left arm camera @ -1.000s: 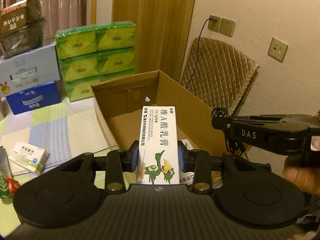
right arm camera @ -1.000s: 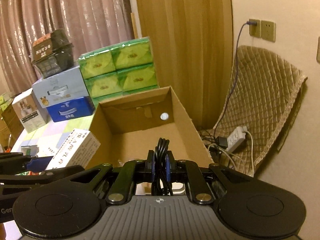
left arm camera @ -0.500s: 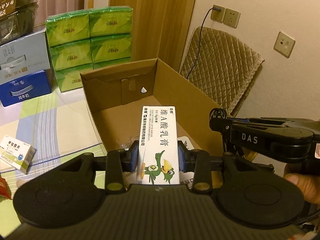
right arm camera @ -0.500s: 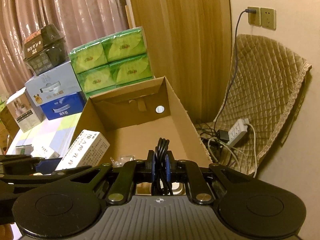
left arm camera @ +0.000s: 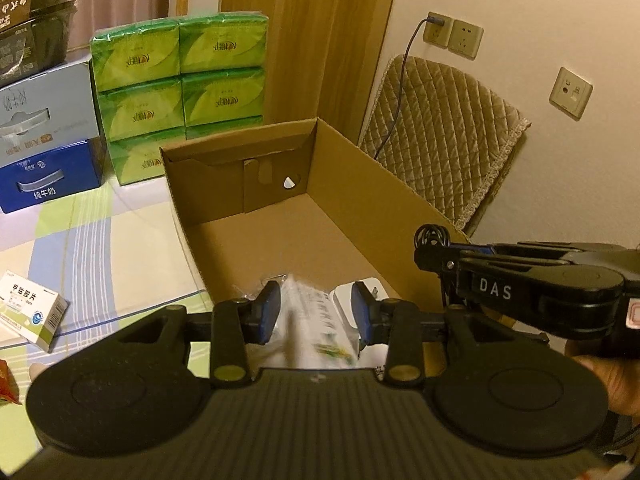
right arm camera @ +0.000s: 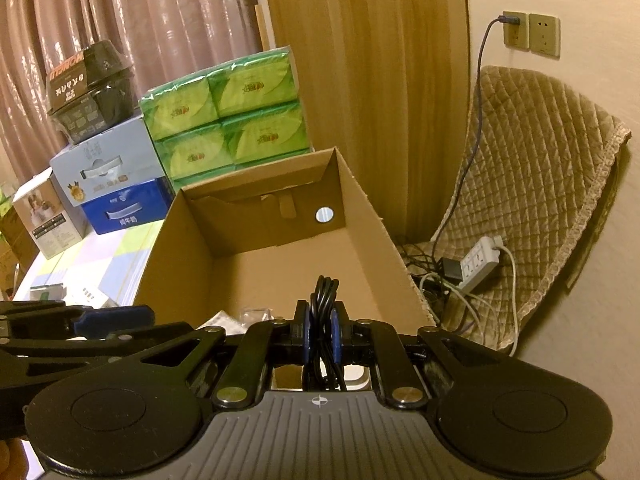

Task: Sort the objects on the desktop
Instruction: 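Carry the cream box with left gripper while right gripper carries the cable to the cardboard box, then open left gripper to drop the cream box inside while right gripper releases the cable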

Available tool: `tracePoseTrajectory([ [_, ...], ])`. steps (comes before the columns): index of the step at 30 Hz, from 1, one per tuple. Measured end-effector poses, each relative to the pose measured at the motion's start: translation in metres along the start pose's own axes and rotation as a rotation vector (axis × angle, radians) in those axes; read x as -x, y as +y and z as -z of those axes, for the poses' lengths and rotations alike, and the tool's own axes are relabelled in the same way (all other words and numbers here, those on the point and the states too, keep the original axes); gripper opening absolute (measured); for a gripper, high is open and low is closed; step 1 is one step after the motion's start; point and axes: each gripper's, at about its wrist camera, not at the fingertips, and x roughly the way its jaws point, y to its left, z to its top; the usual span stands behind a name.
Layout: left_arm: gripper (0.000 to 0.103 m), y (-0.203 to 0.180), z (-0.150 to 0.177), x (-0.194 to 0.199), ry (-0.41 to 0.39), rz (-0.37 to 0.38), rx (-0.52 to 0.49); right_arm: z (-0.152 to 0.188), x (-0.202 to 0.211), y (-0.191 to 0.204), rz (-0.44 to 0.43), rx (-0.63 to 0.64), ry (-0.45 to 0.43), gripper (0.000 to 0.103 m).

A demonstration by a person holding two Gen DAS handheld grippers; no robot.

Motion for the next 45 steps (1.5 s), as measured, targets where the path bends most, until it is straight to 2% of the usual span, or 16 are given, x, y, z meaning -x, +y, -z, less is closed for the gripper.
tracePoseTrajectory([
  [10, 0.034, 0.015, 0.002, 0.019, -0.026, -0.034, 0.025, 0.000, -0.001, 0.007, -0.010, 0.011, 0.005, 0.007],
  [18, 0.040, 0.027, 0.007, 0.030, -0.032, -0.050, 0.050, 0.001, -0.007, 0.011, -0.046, -0.003, 0.032, 0.008],
  [26, 0.043, 0.033, 0.014, 0.034, -0.029, -0.055, 0.061, -0.001, -0.003, 0.010, -0.031, -0.028, 0.013, 0.009],
  [45, 0.048, 0.040, 0.021, 0.055, -0.041, -0.067, 0.079, 0.001, 0.021, 0.024, -0.039, -0.023, -0.008, 0.033],
])
